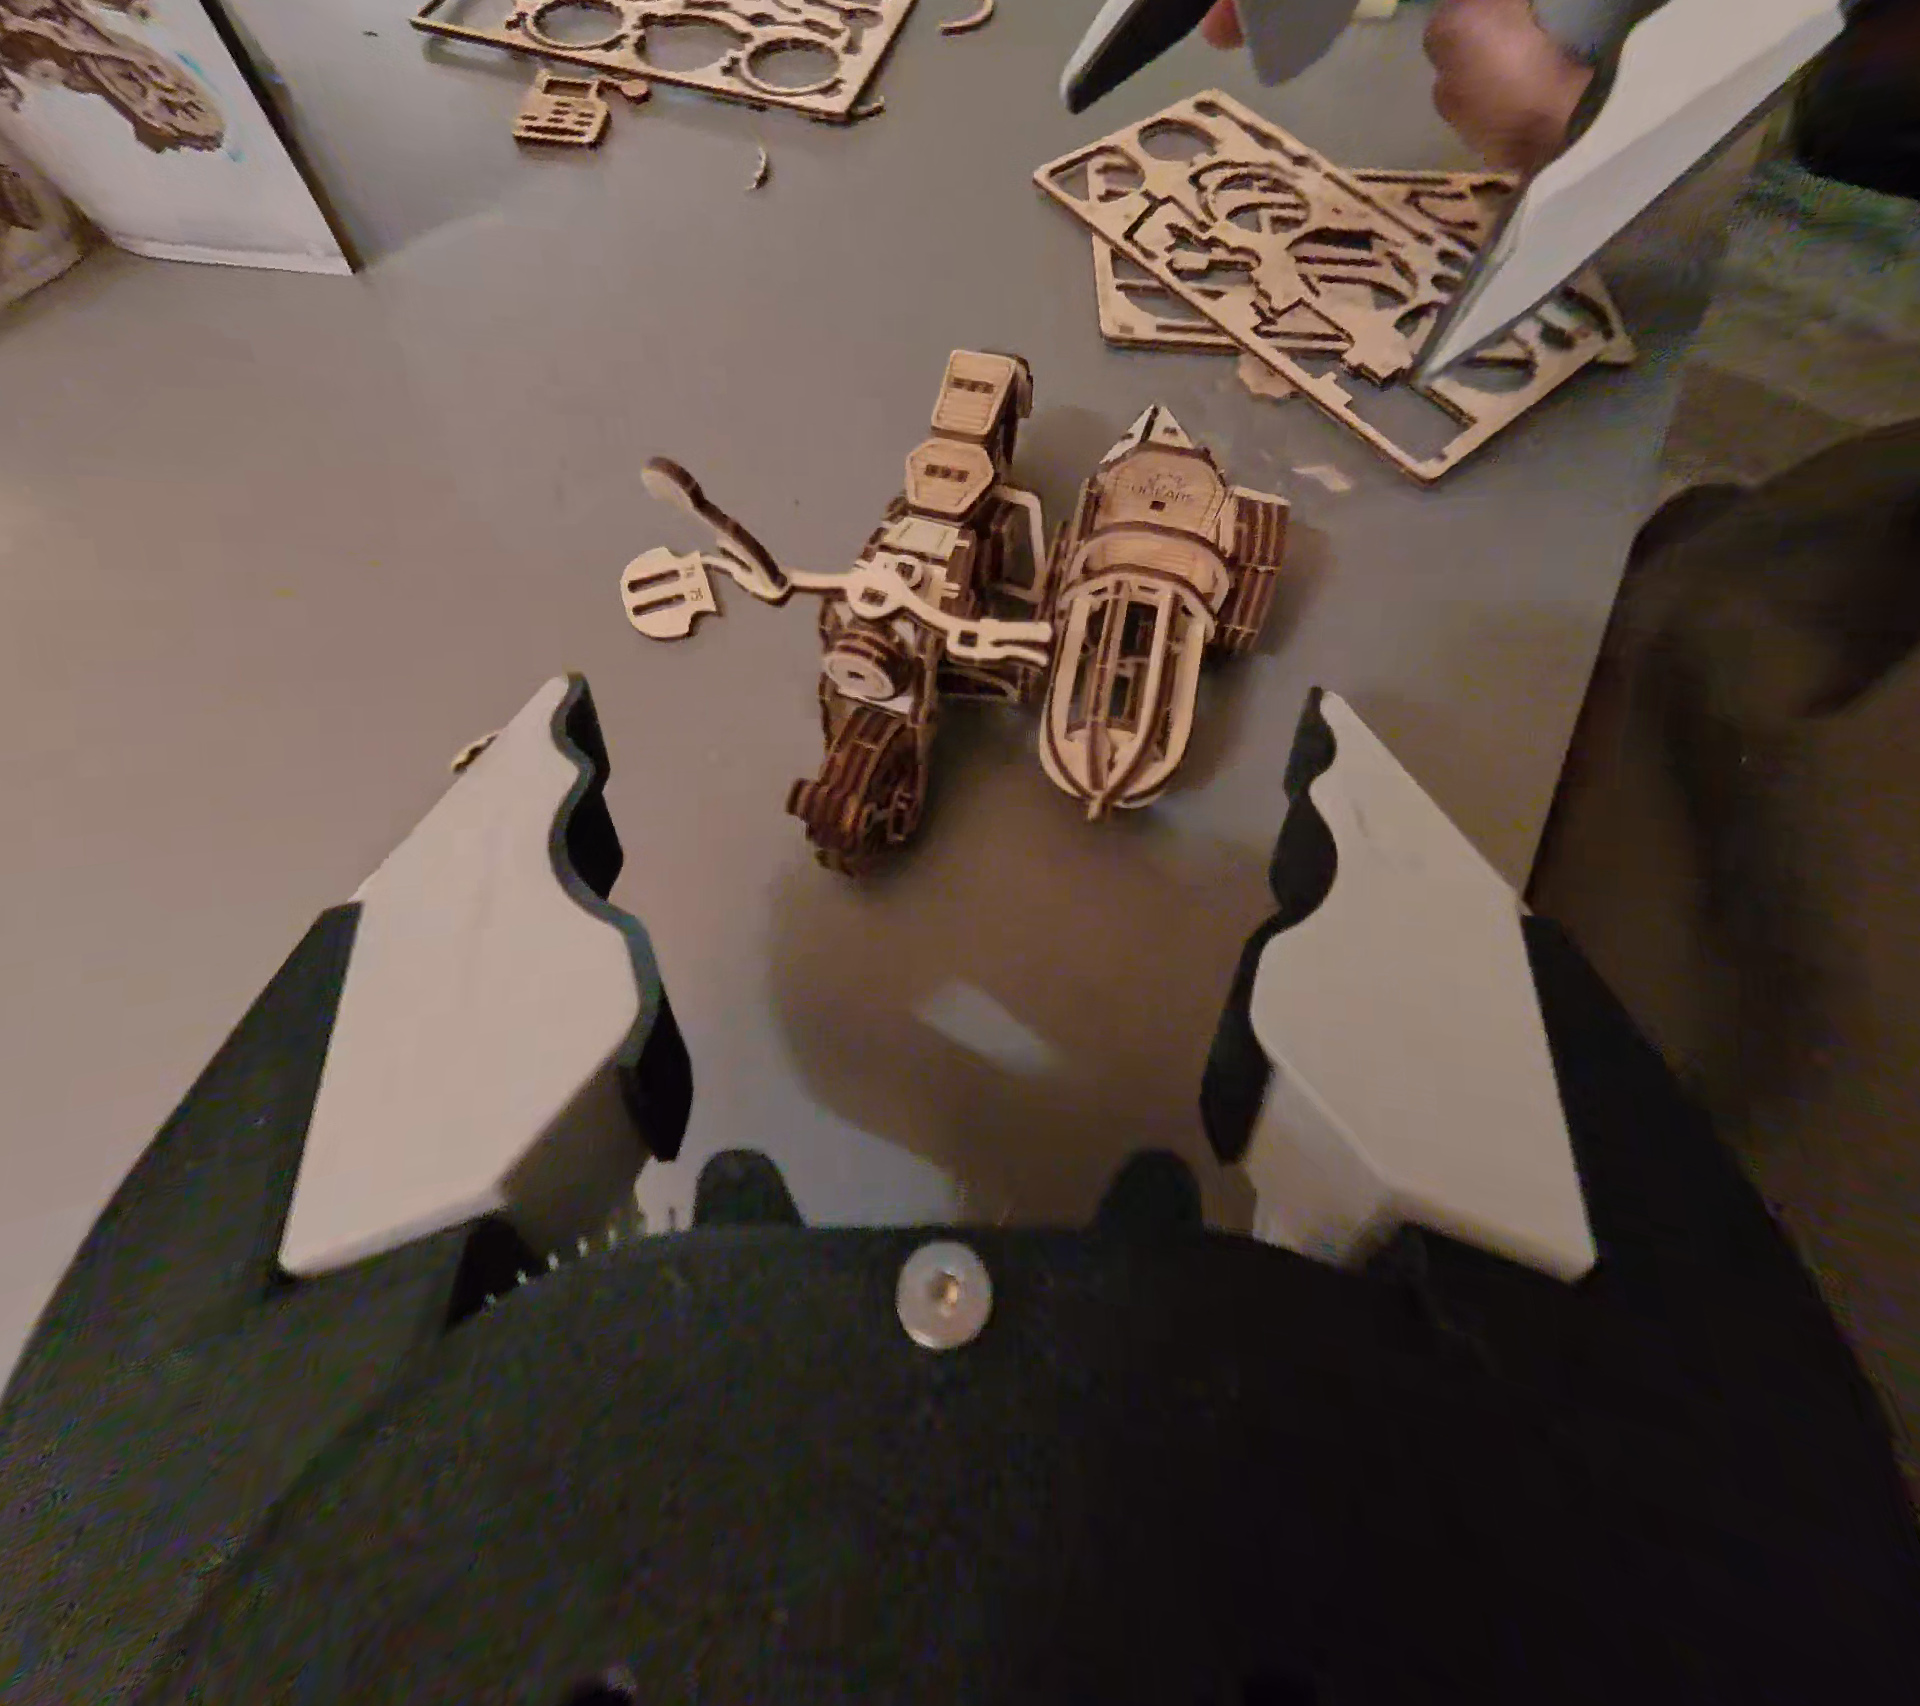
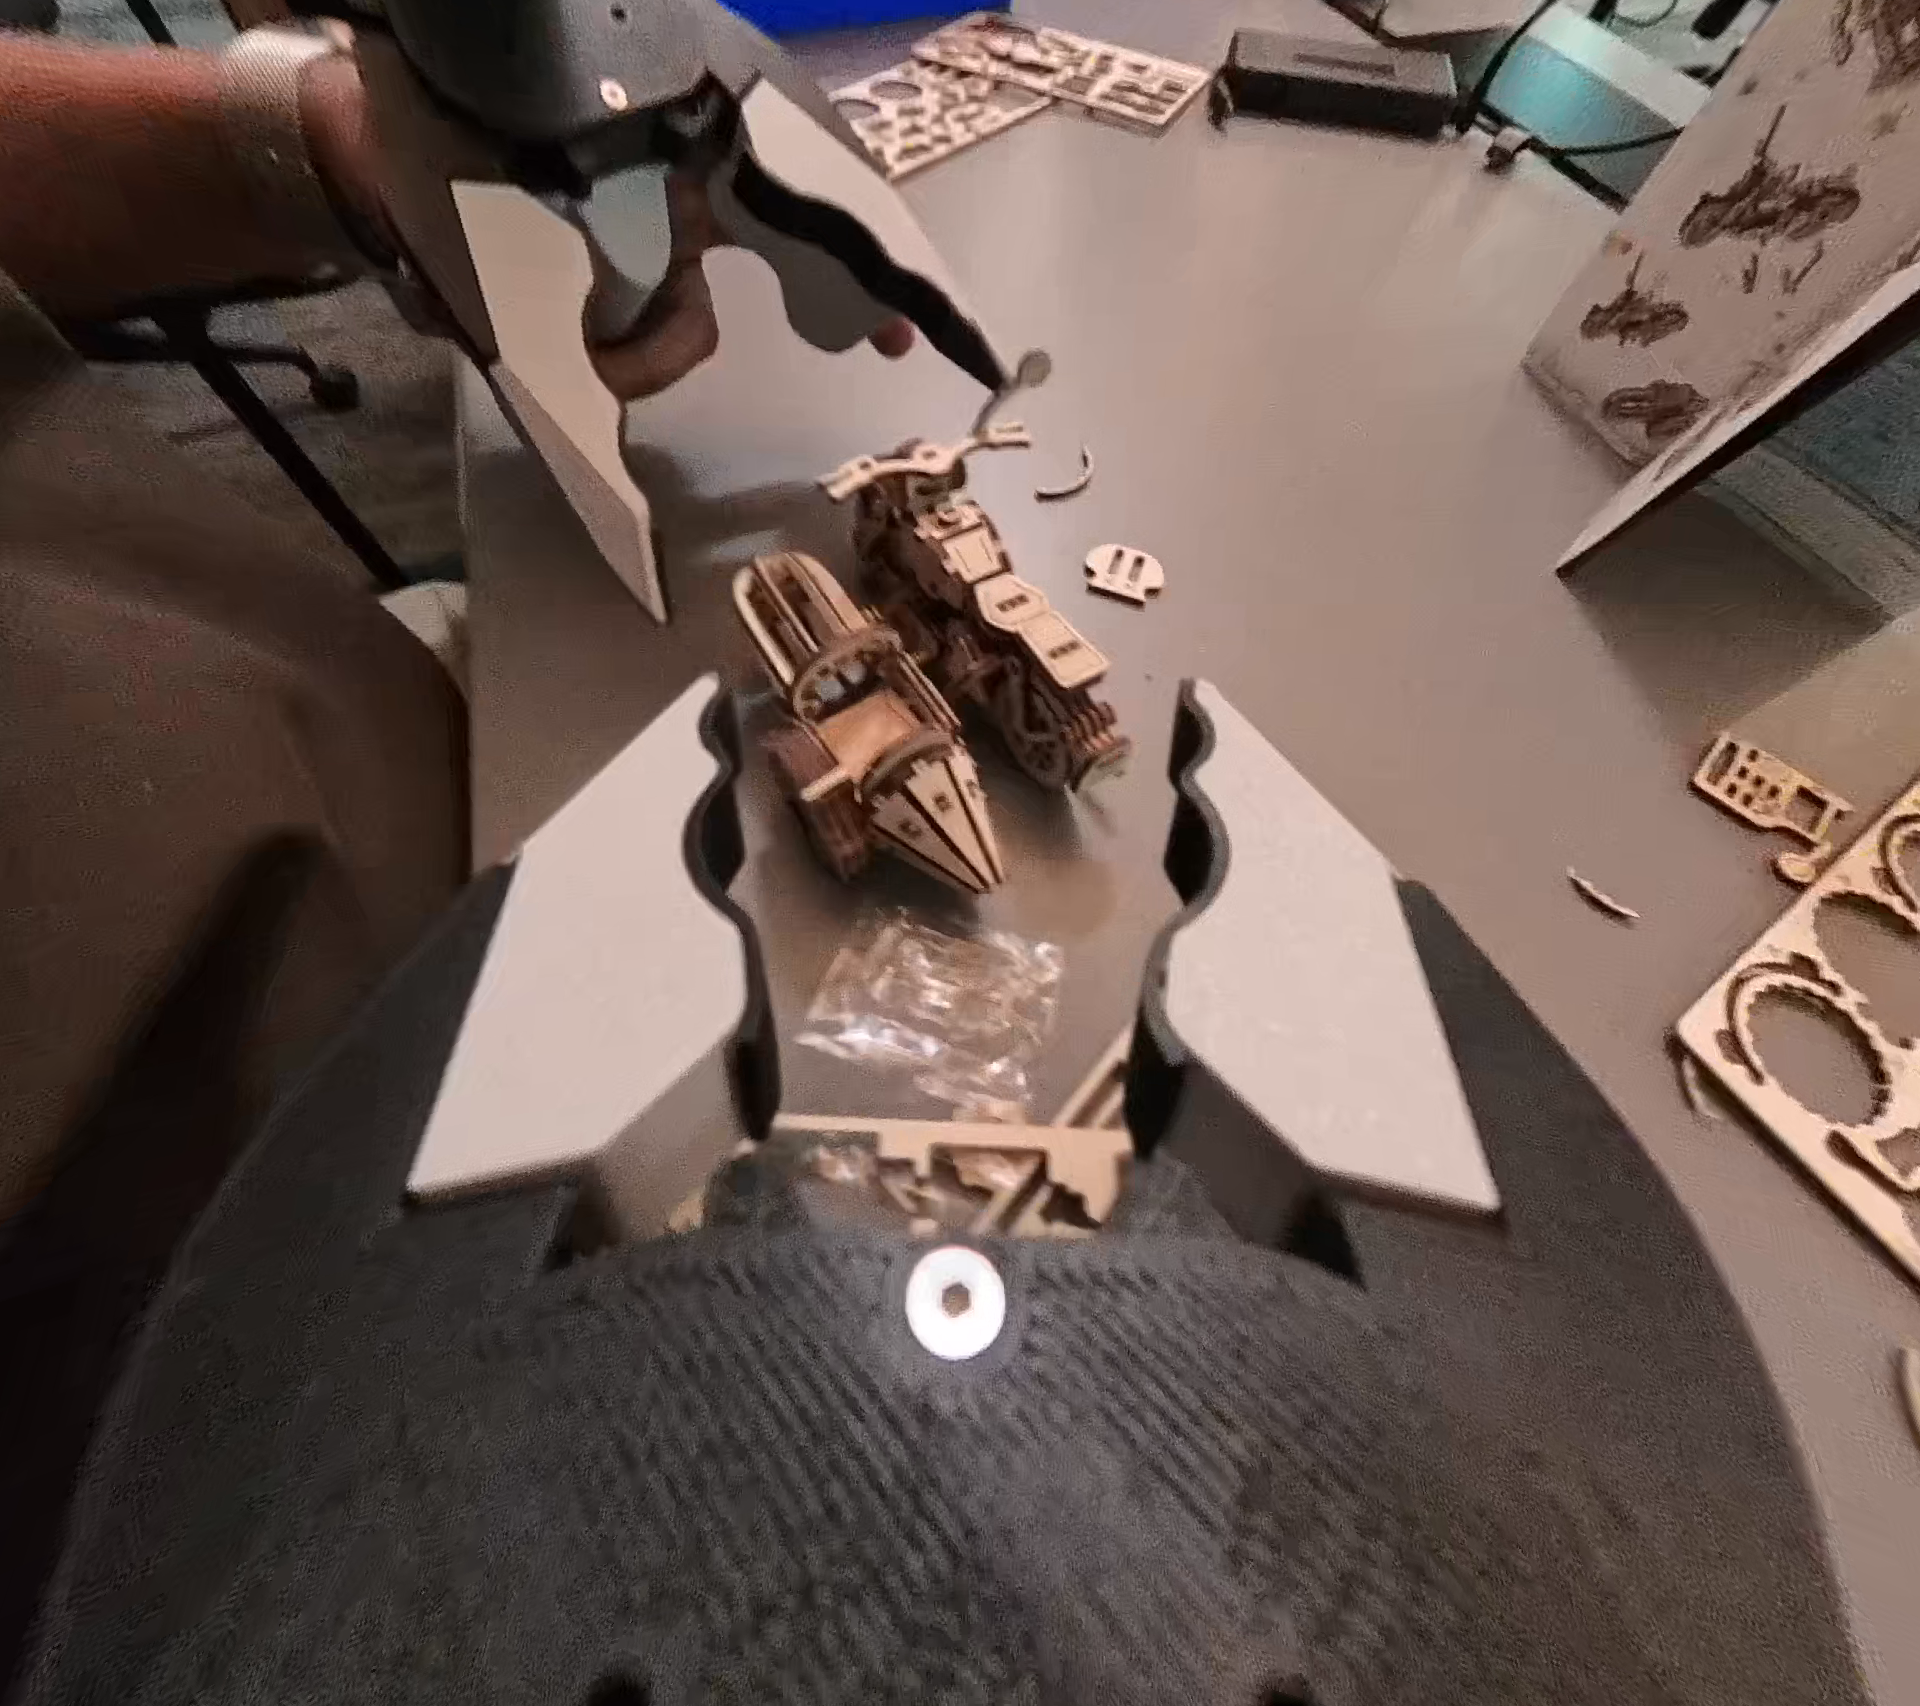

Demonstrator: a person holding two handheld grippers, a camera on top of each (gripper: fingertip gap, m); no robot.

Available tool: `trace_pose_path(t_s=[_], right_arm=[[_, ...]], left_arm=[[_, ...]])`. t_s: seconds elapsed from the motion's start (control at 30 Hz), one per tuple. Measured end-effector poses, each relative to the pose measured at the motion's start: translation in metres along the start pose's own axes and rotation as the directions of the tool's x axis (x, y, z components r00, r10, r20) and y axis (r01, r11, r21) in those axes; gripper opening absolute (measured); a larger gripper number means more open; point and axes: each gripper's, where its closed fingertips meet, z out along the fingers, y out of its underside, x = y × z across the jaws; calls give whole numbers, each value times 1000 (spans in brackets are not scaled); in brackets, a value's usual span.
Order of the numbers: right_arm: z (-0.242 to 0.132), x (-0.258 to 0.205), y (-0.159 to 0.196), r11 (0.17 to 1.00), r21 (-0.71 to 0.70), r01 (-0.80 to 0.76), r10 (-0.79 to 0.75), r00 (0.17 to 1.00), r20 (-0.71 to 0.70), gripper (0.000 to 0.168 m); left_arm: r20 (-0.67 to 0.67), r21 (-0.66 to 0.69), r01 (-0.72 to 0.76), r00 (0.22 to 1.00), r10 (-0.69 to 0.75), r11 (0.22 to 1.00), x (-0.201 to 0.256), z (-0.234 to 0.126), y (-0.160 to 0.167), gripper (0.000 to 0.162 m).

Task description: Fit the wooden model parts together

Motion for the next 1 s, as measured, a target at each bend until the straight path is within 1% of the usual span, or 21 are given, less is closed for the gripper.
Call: trace_pose_path(t_s=[0.07, 0.2, 0.43, 0.73, 0.9, 1.0], right_arm=[[3, 6, 5, 1000, -17, -1, 1, 1000, 9, 84], [7, 4, 0, 998, 11, -56, 55, 996, 75, 88], [17, -1, 13, 995, -40, -86, 91, 987, 135, 89], [20, 8, 11, 991, -11, -133, 133, 978, 159, 85], [19, 14, 8, 978, 24, -206, 198, 963, 185, 84], [22, 15, 12, 975, 5, -220, 215, 957, 192, 84]], left_arm=[[-6, -20, -21, 1000, 21, 1000, -4, 3, 1, 128], [-27, -54, -14, 1000, 13, 998, -3, 7, 11, 127], [-54, -91, -29, 998, 24, 995, 1, 17, 24, 116], [-89, -79, -5, 996, -3, 997, 1, 18, 21, 108], [-126, -106, 19, 992, -32, 994, 3, 20, 24, 107], [-154, -132, 25, 987, -45, 991, 6, 22, 27, 106]])
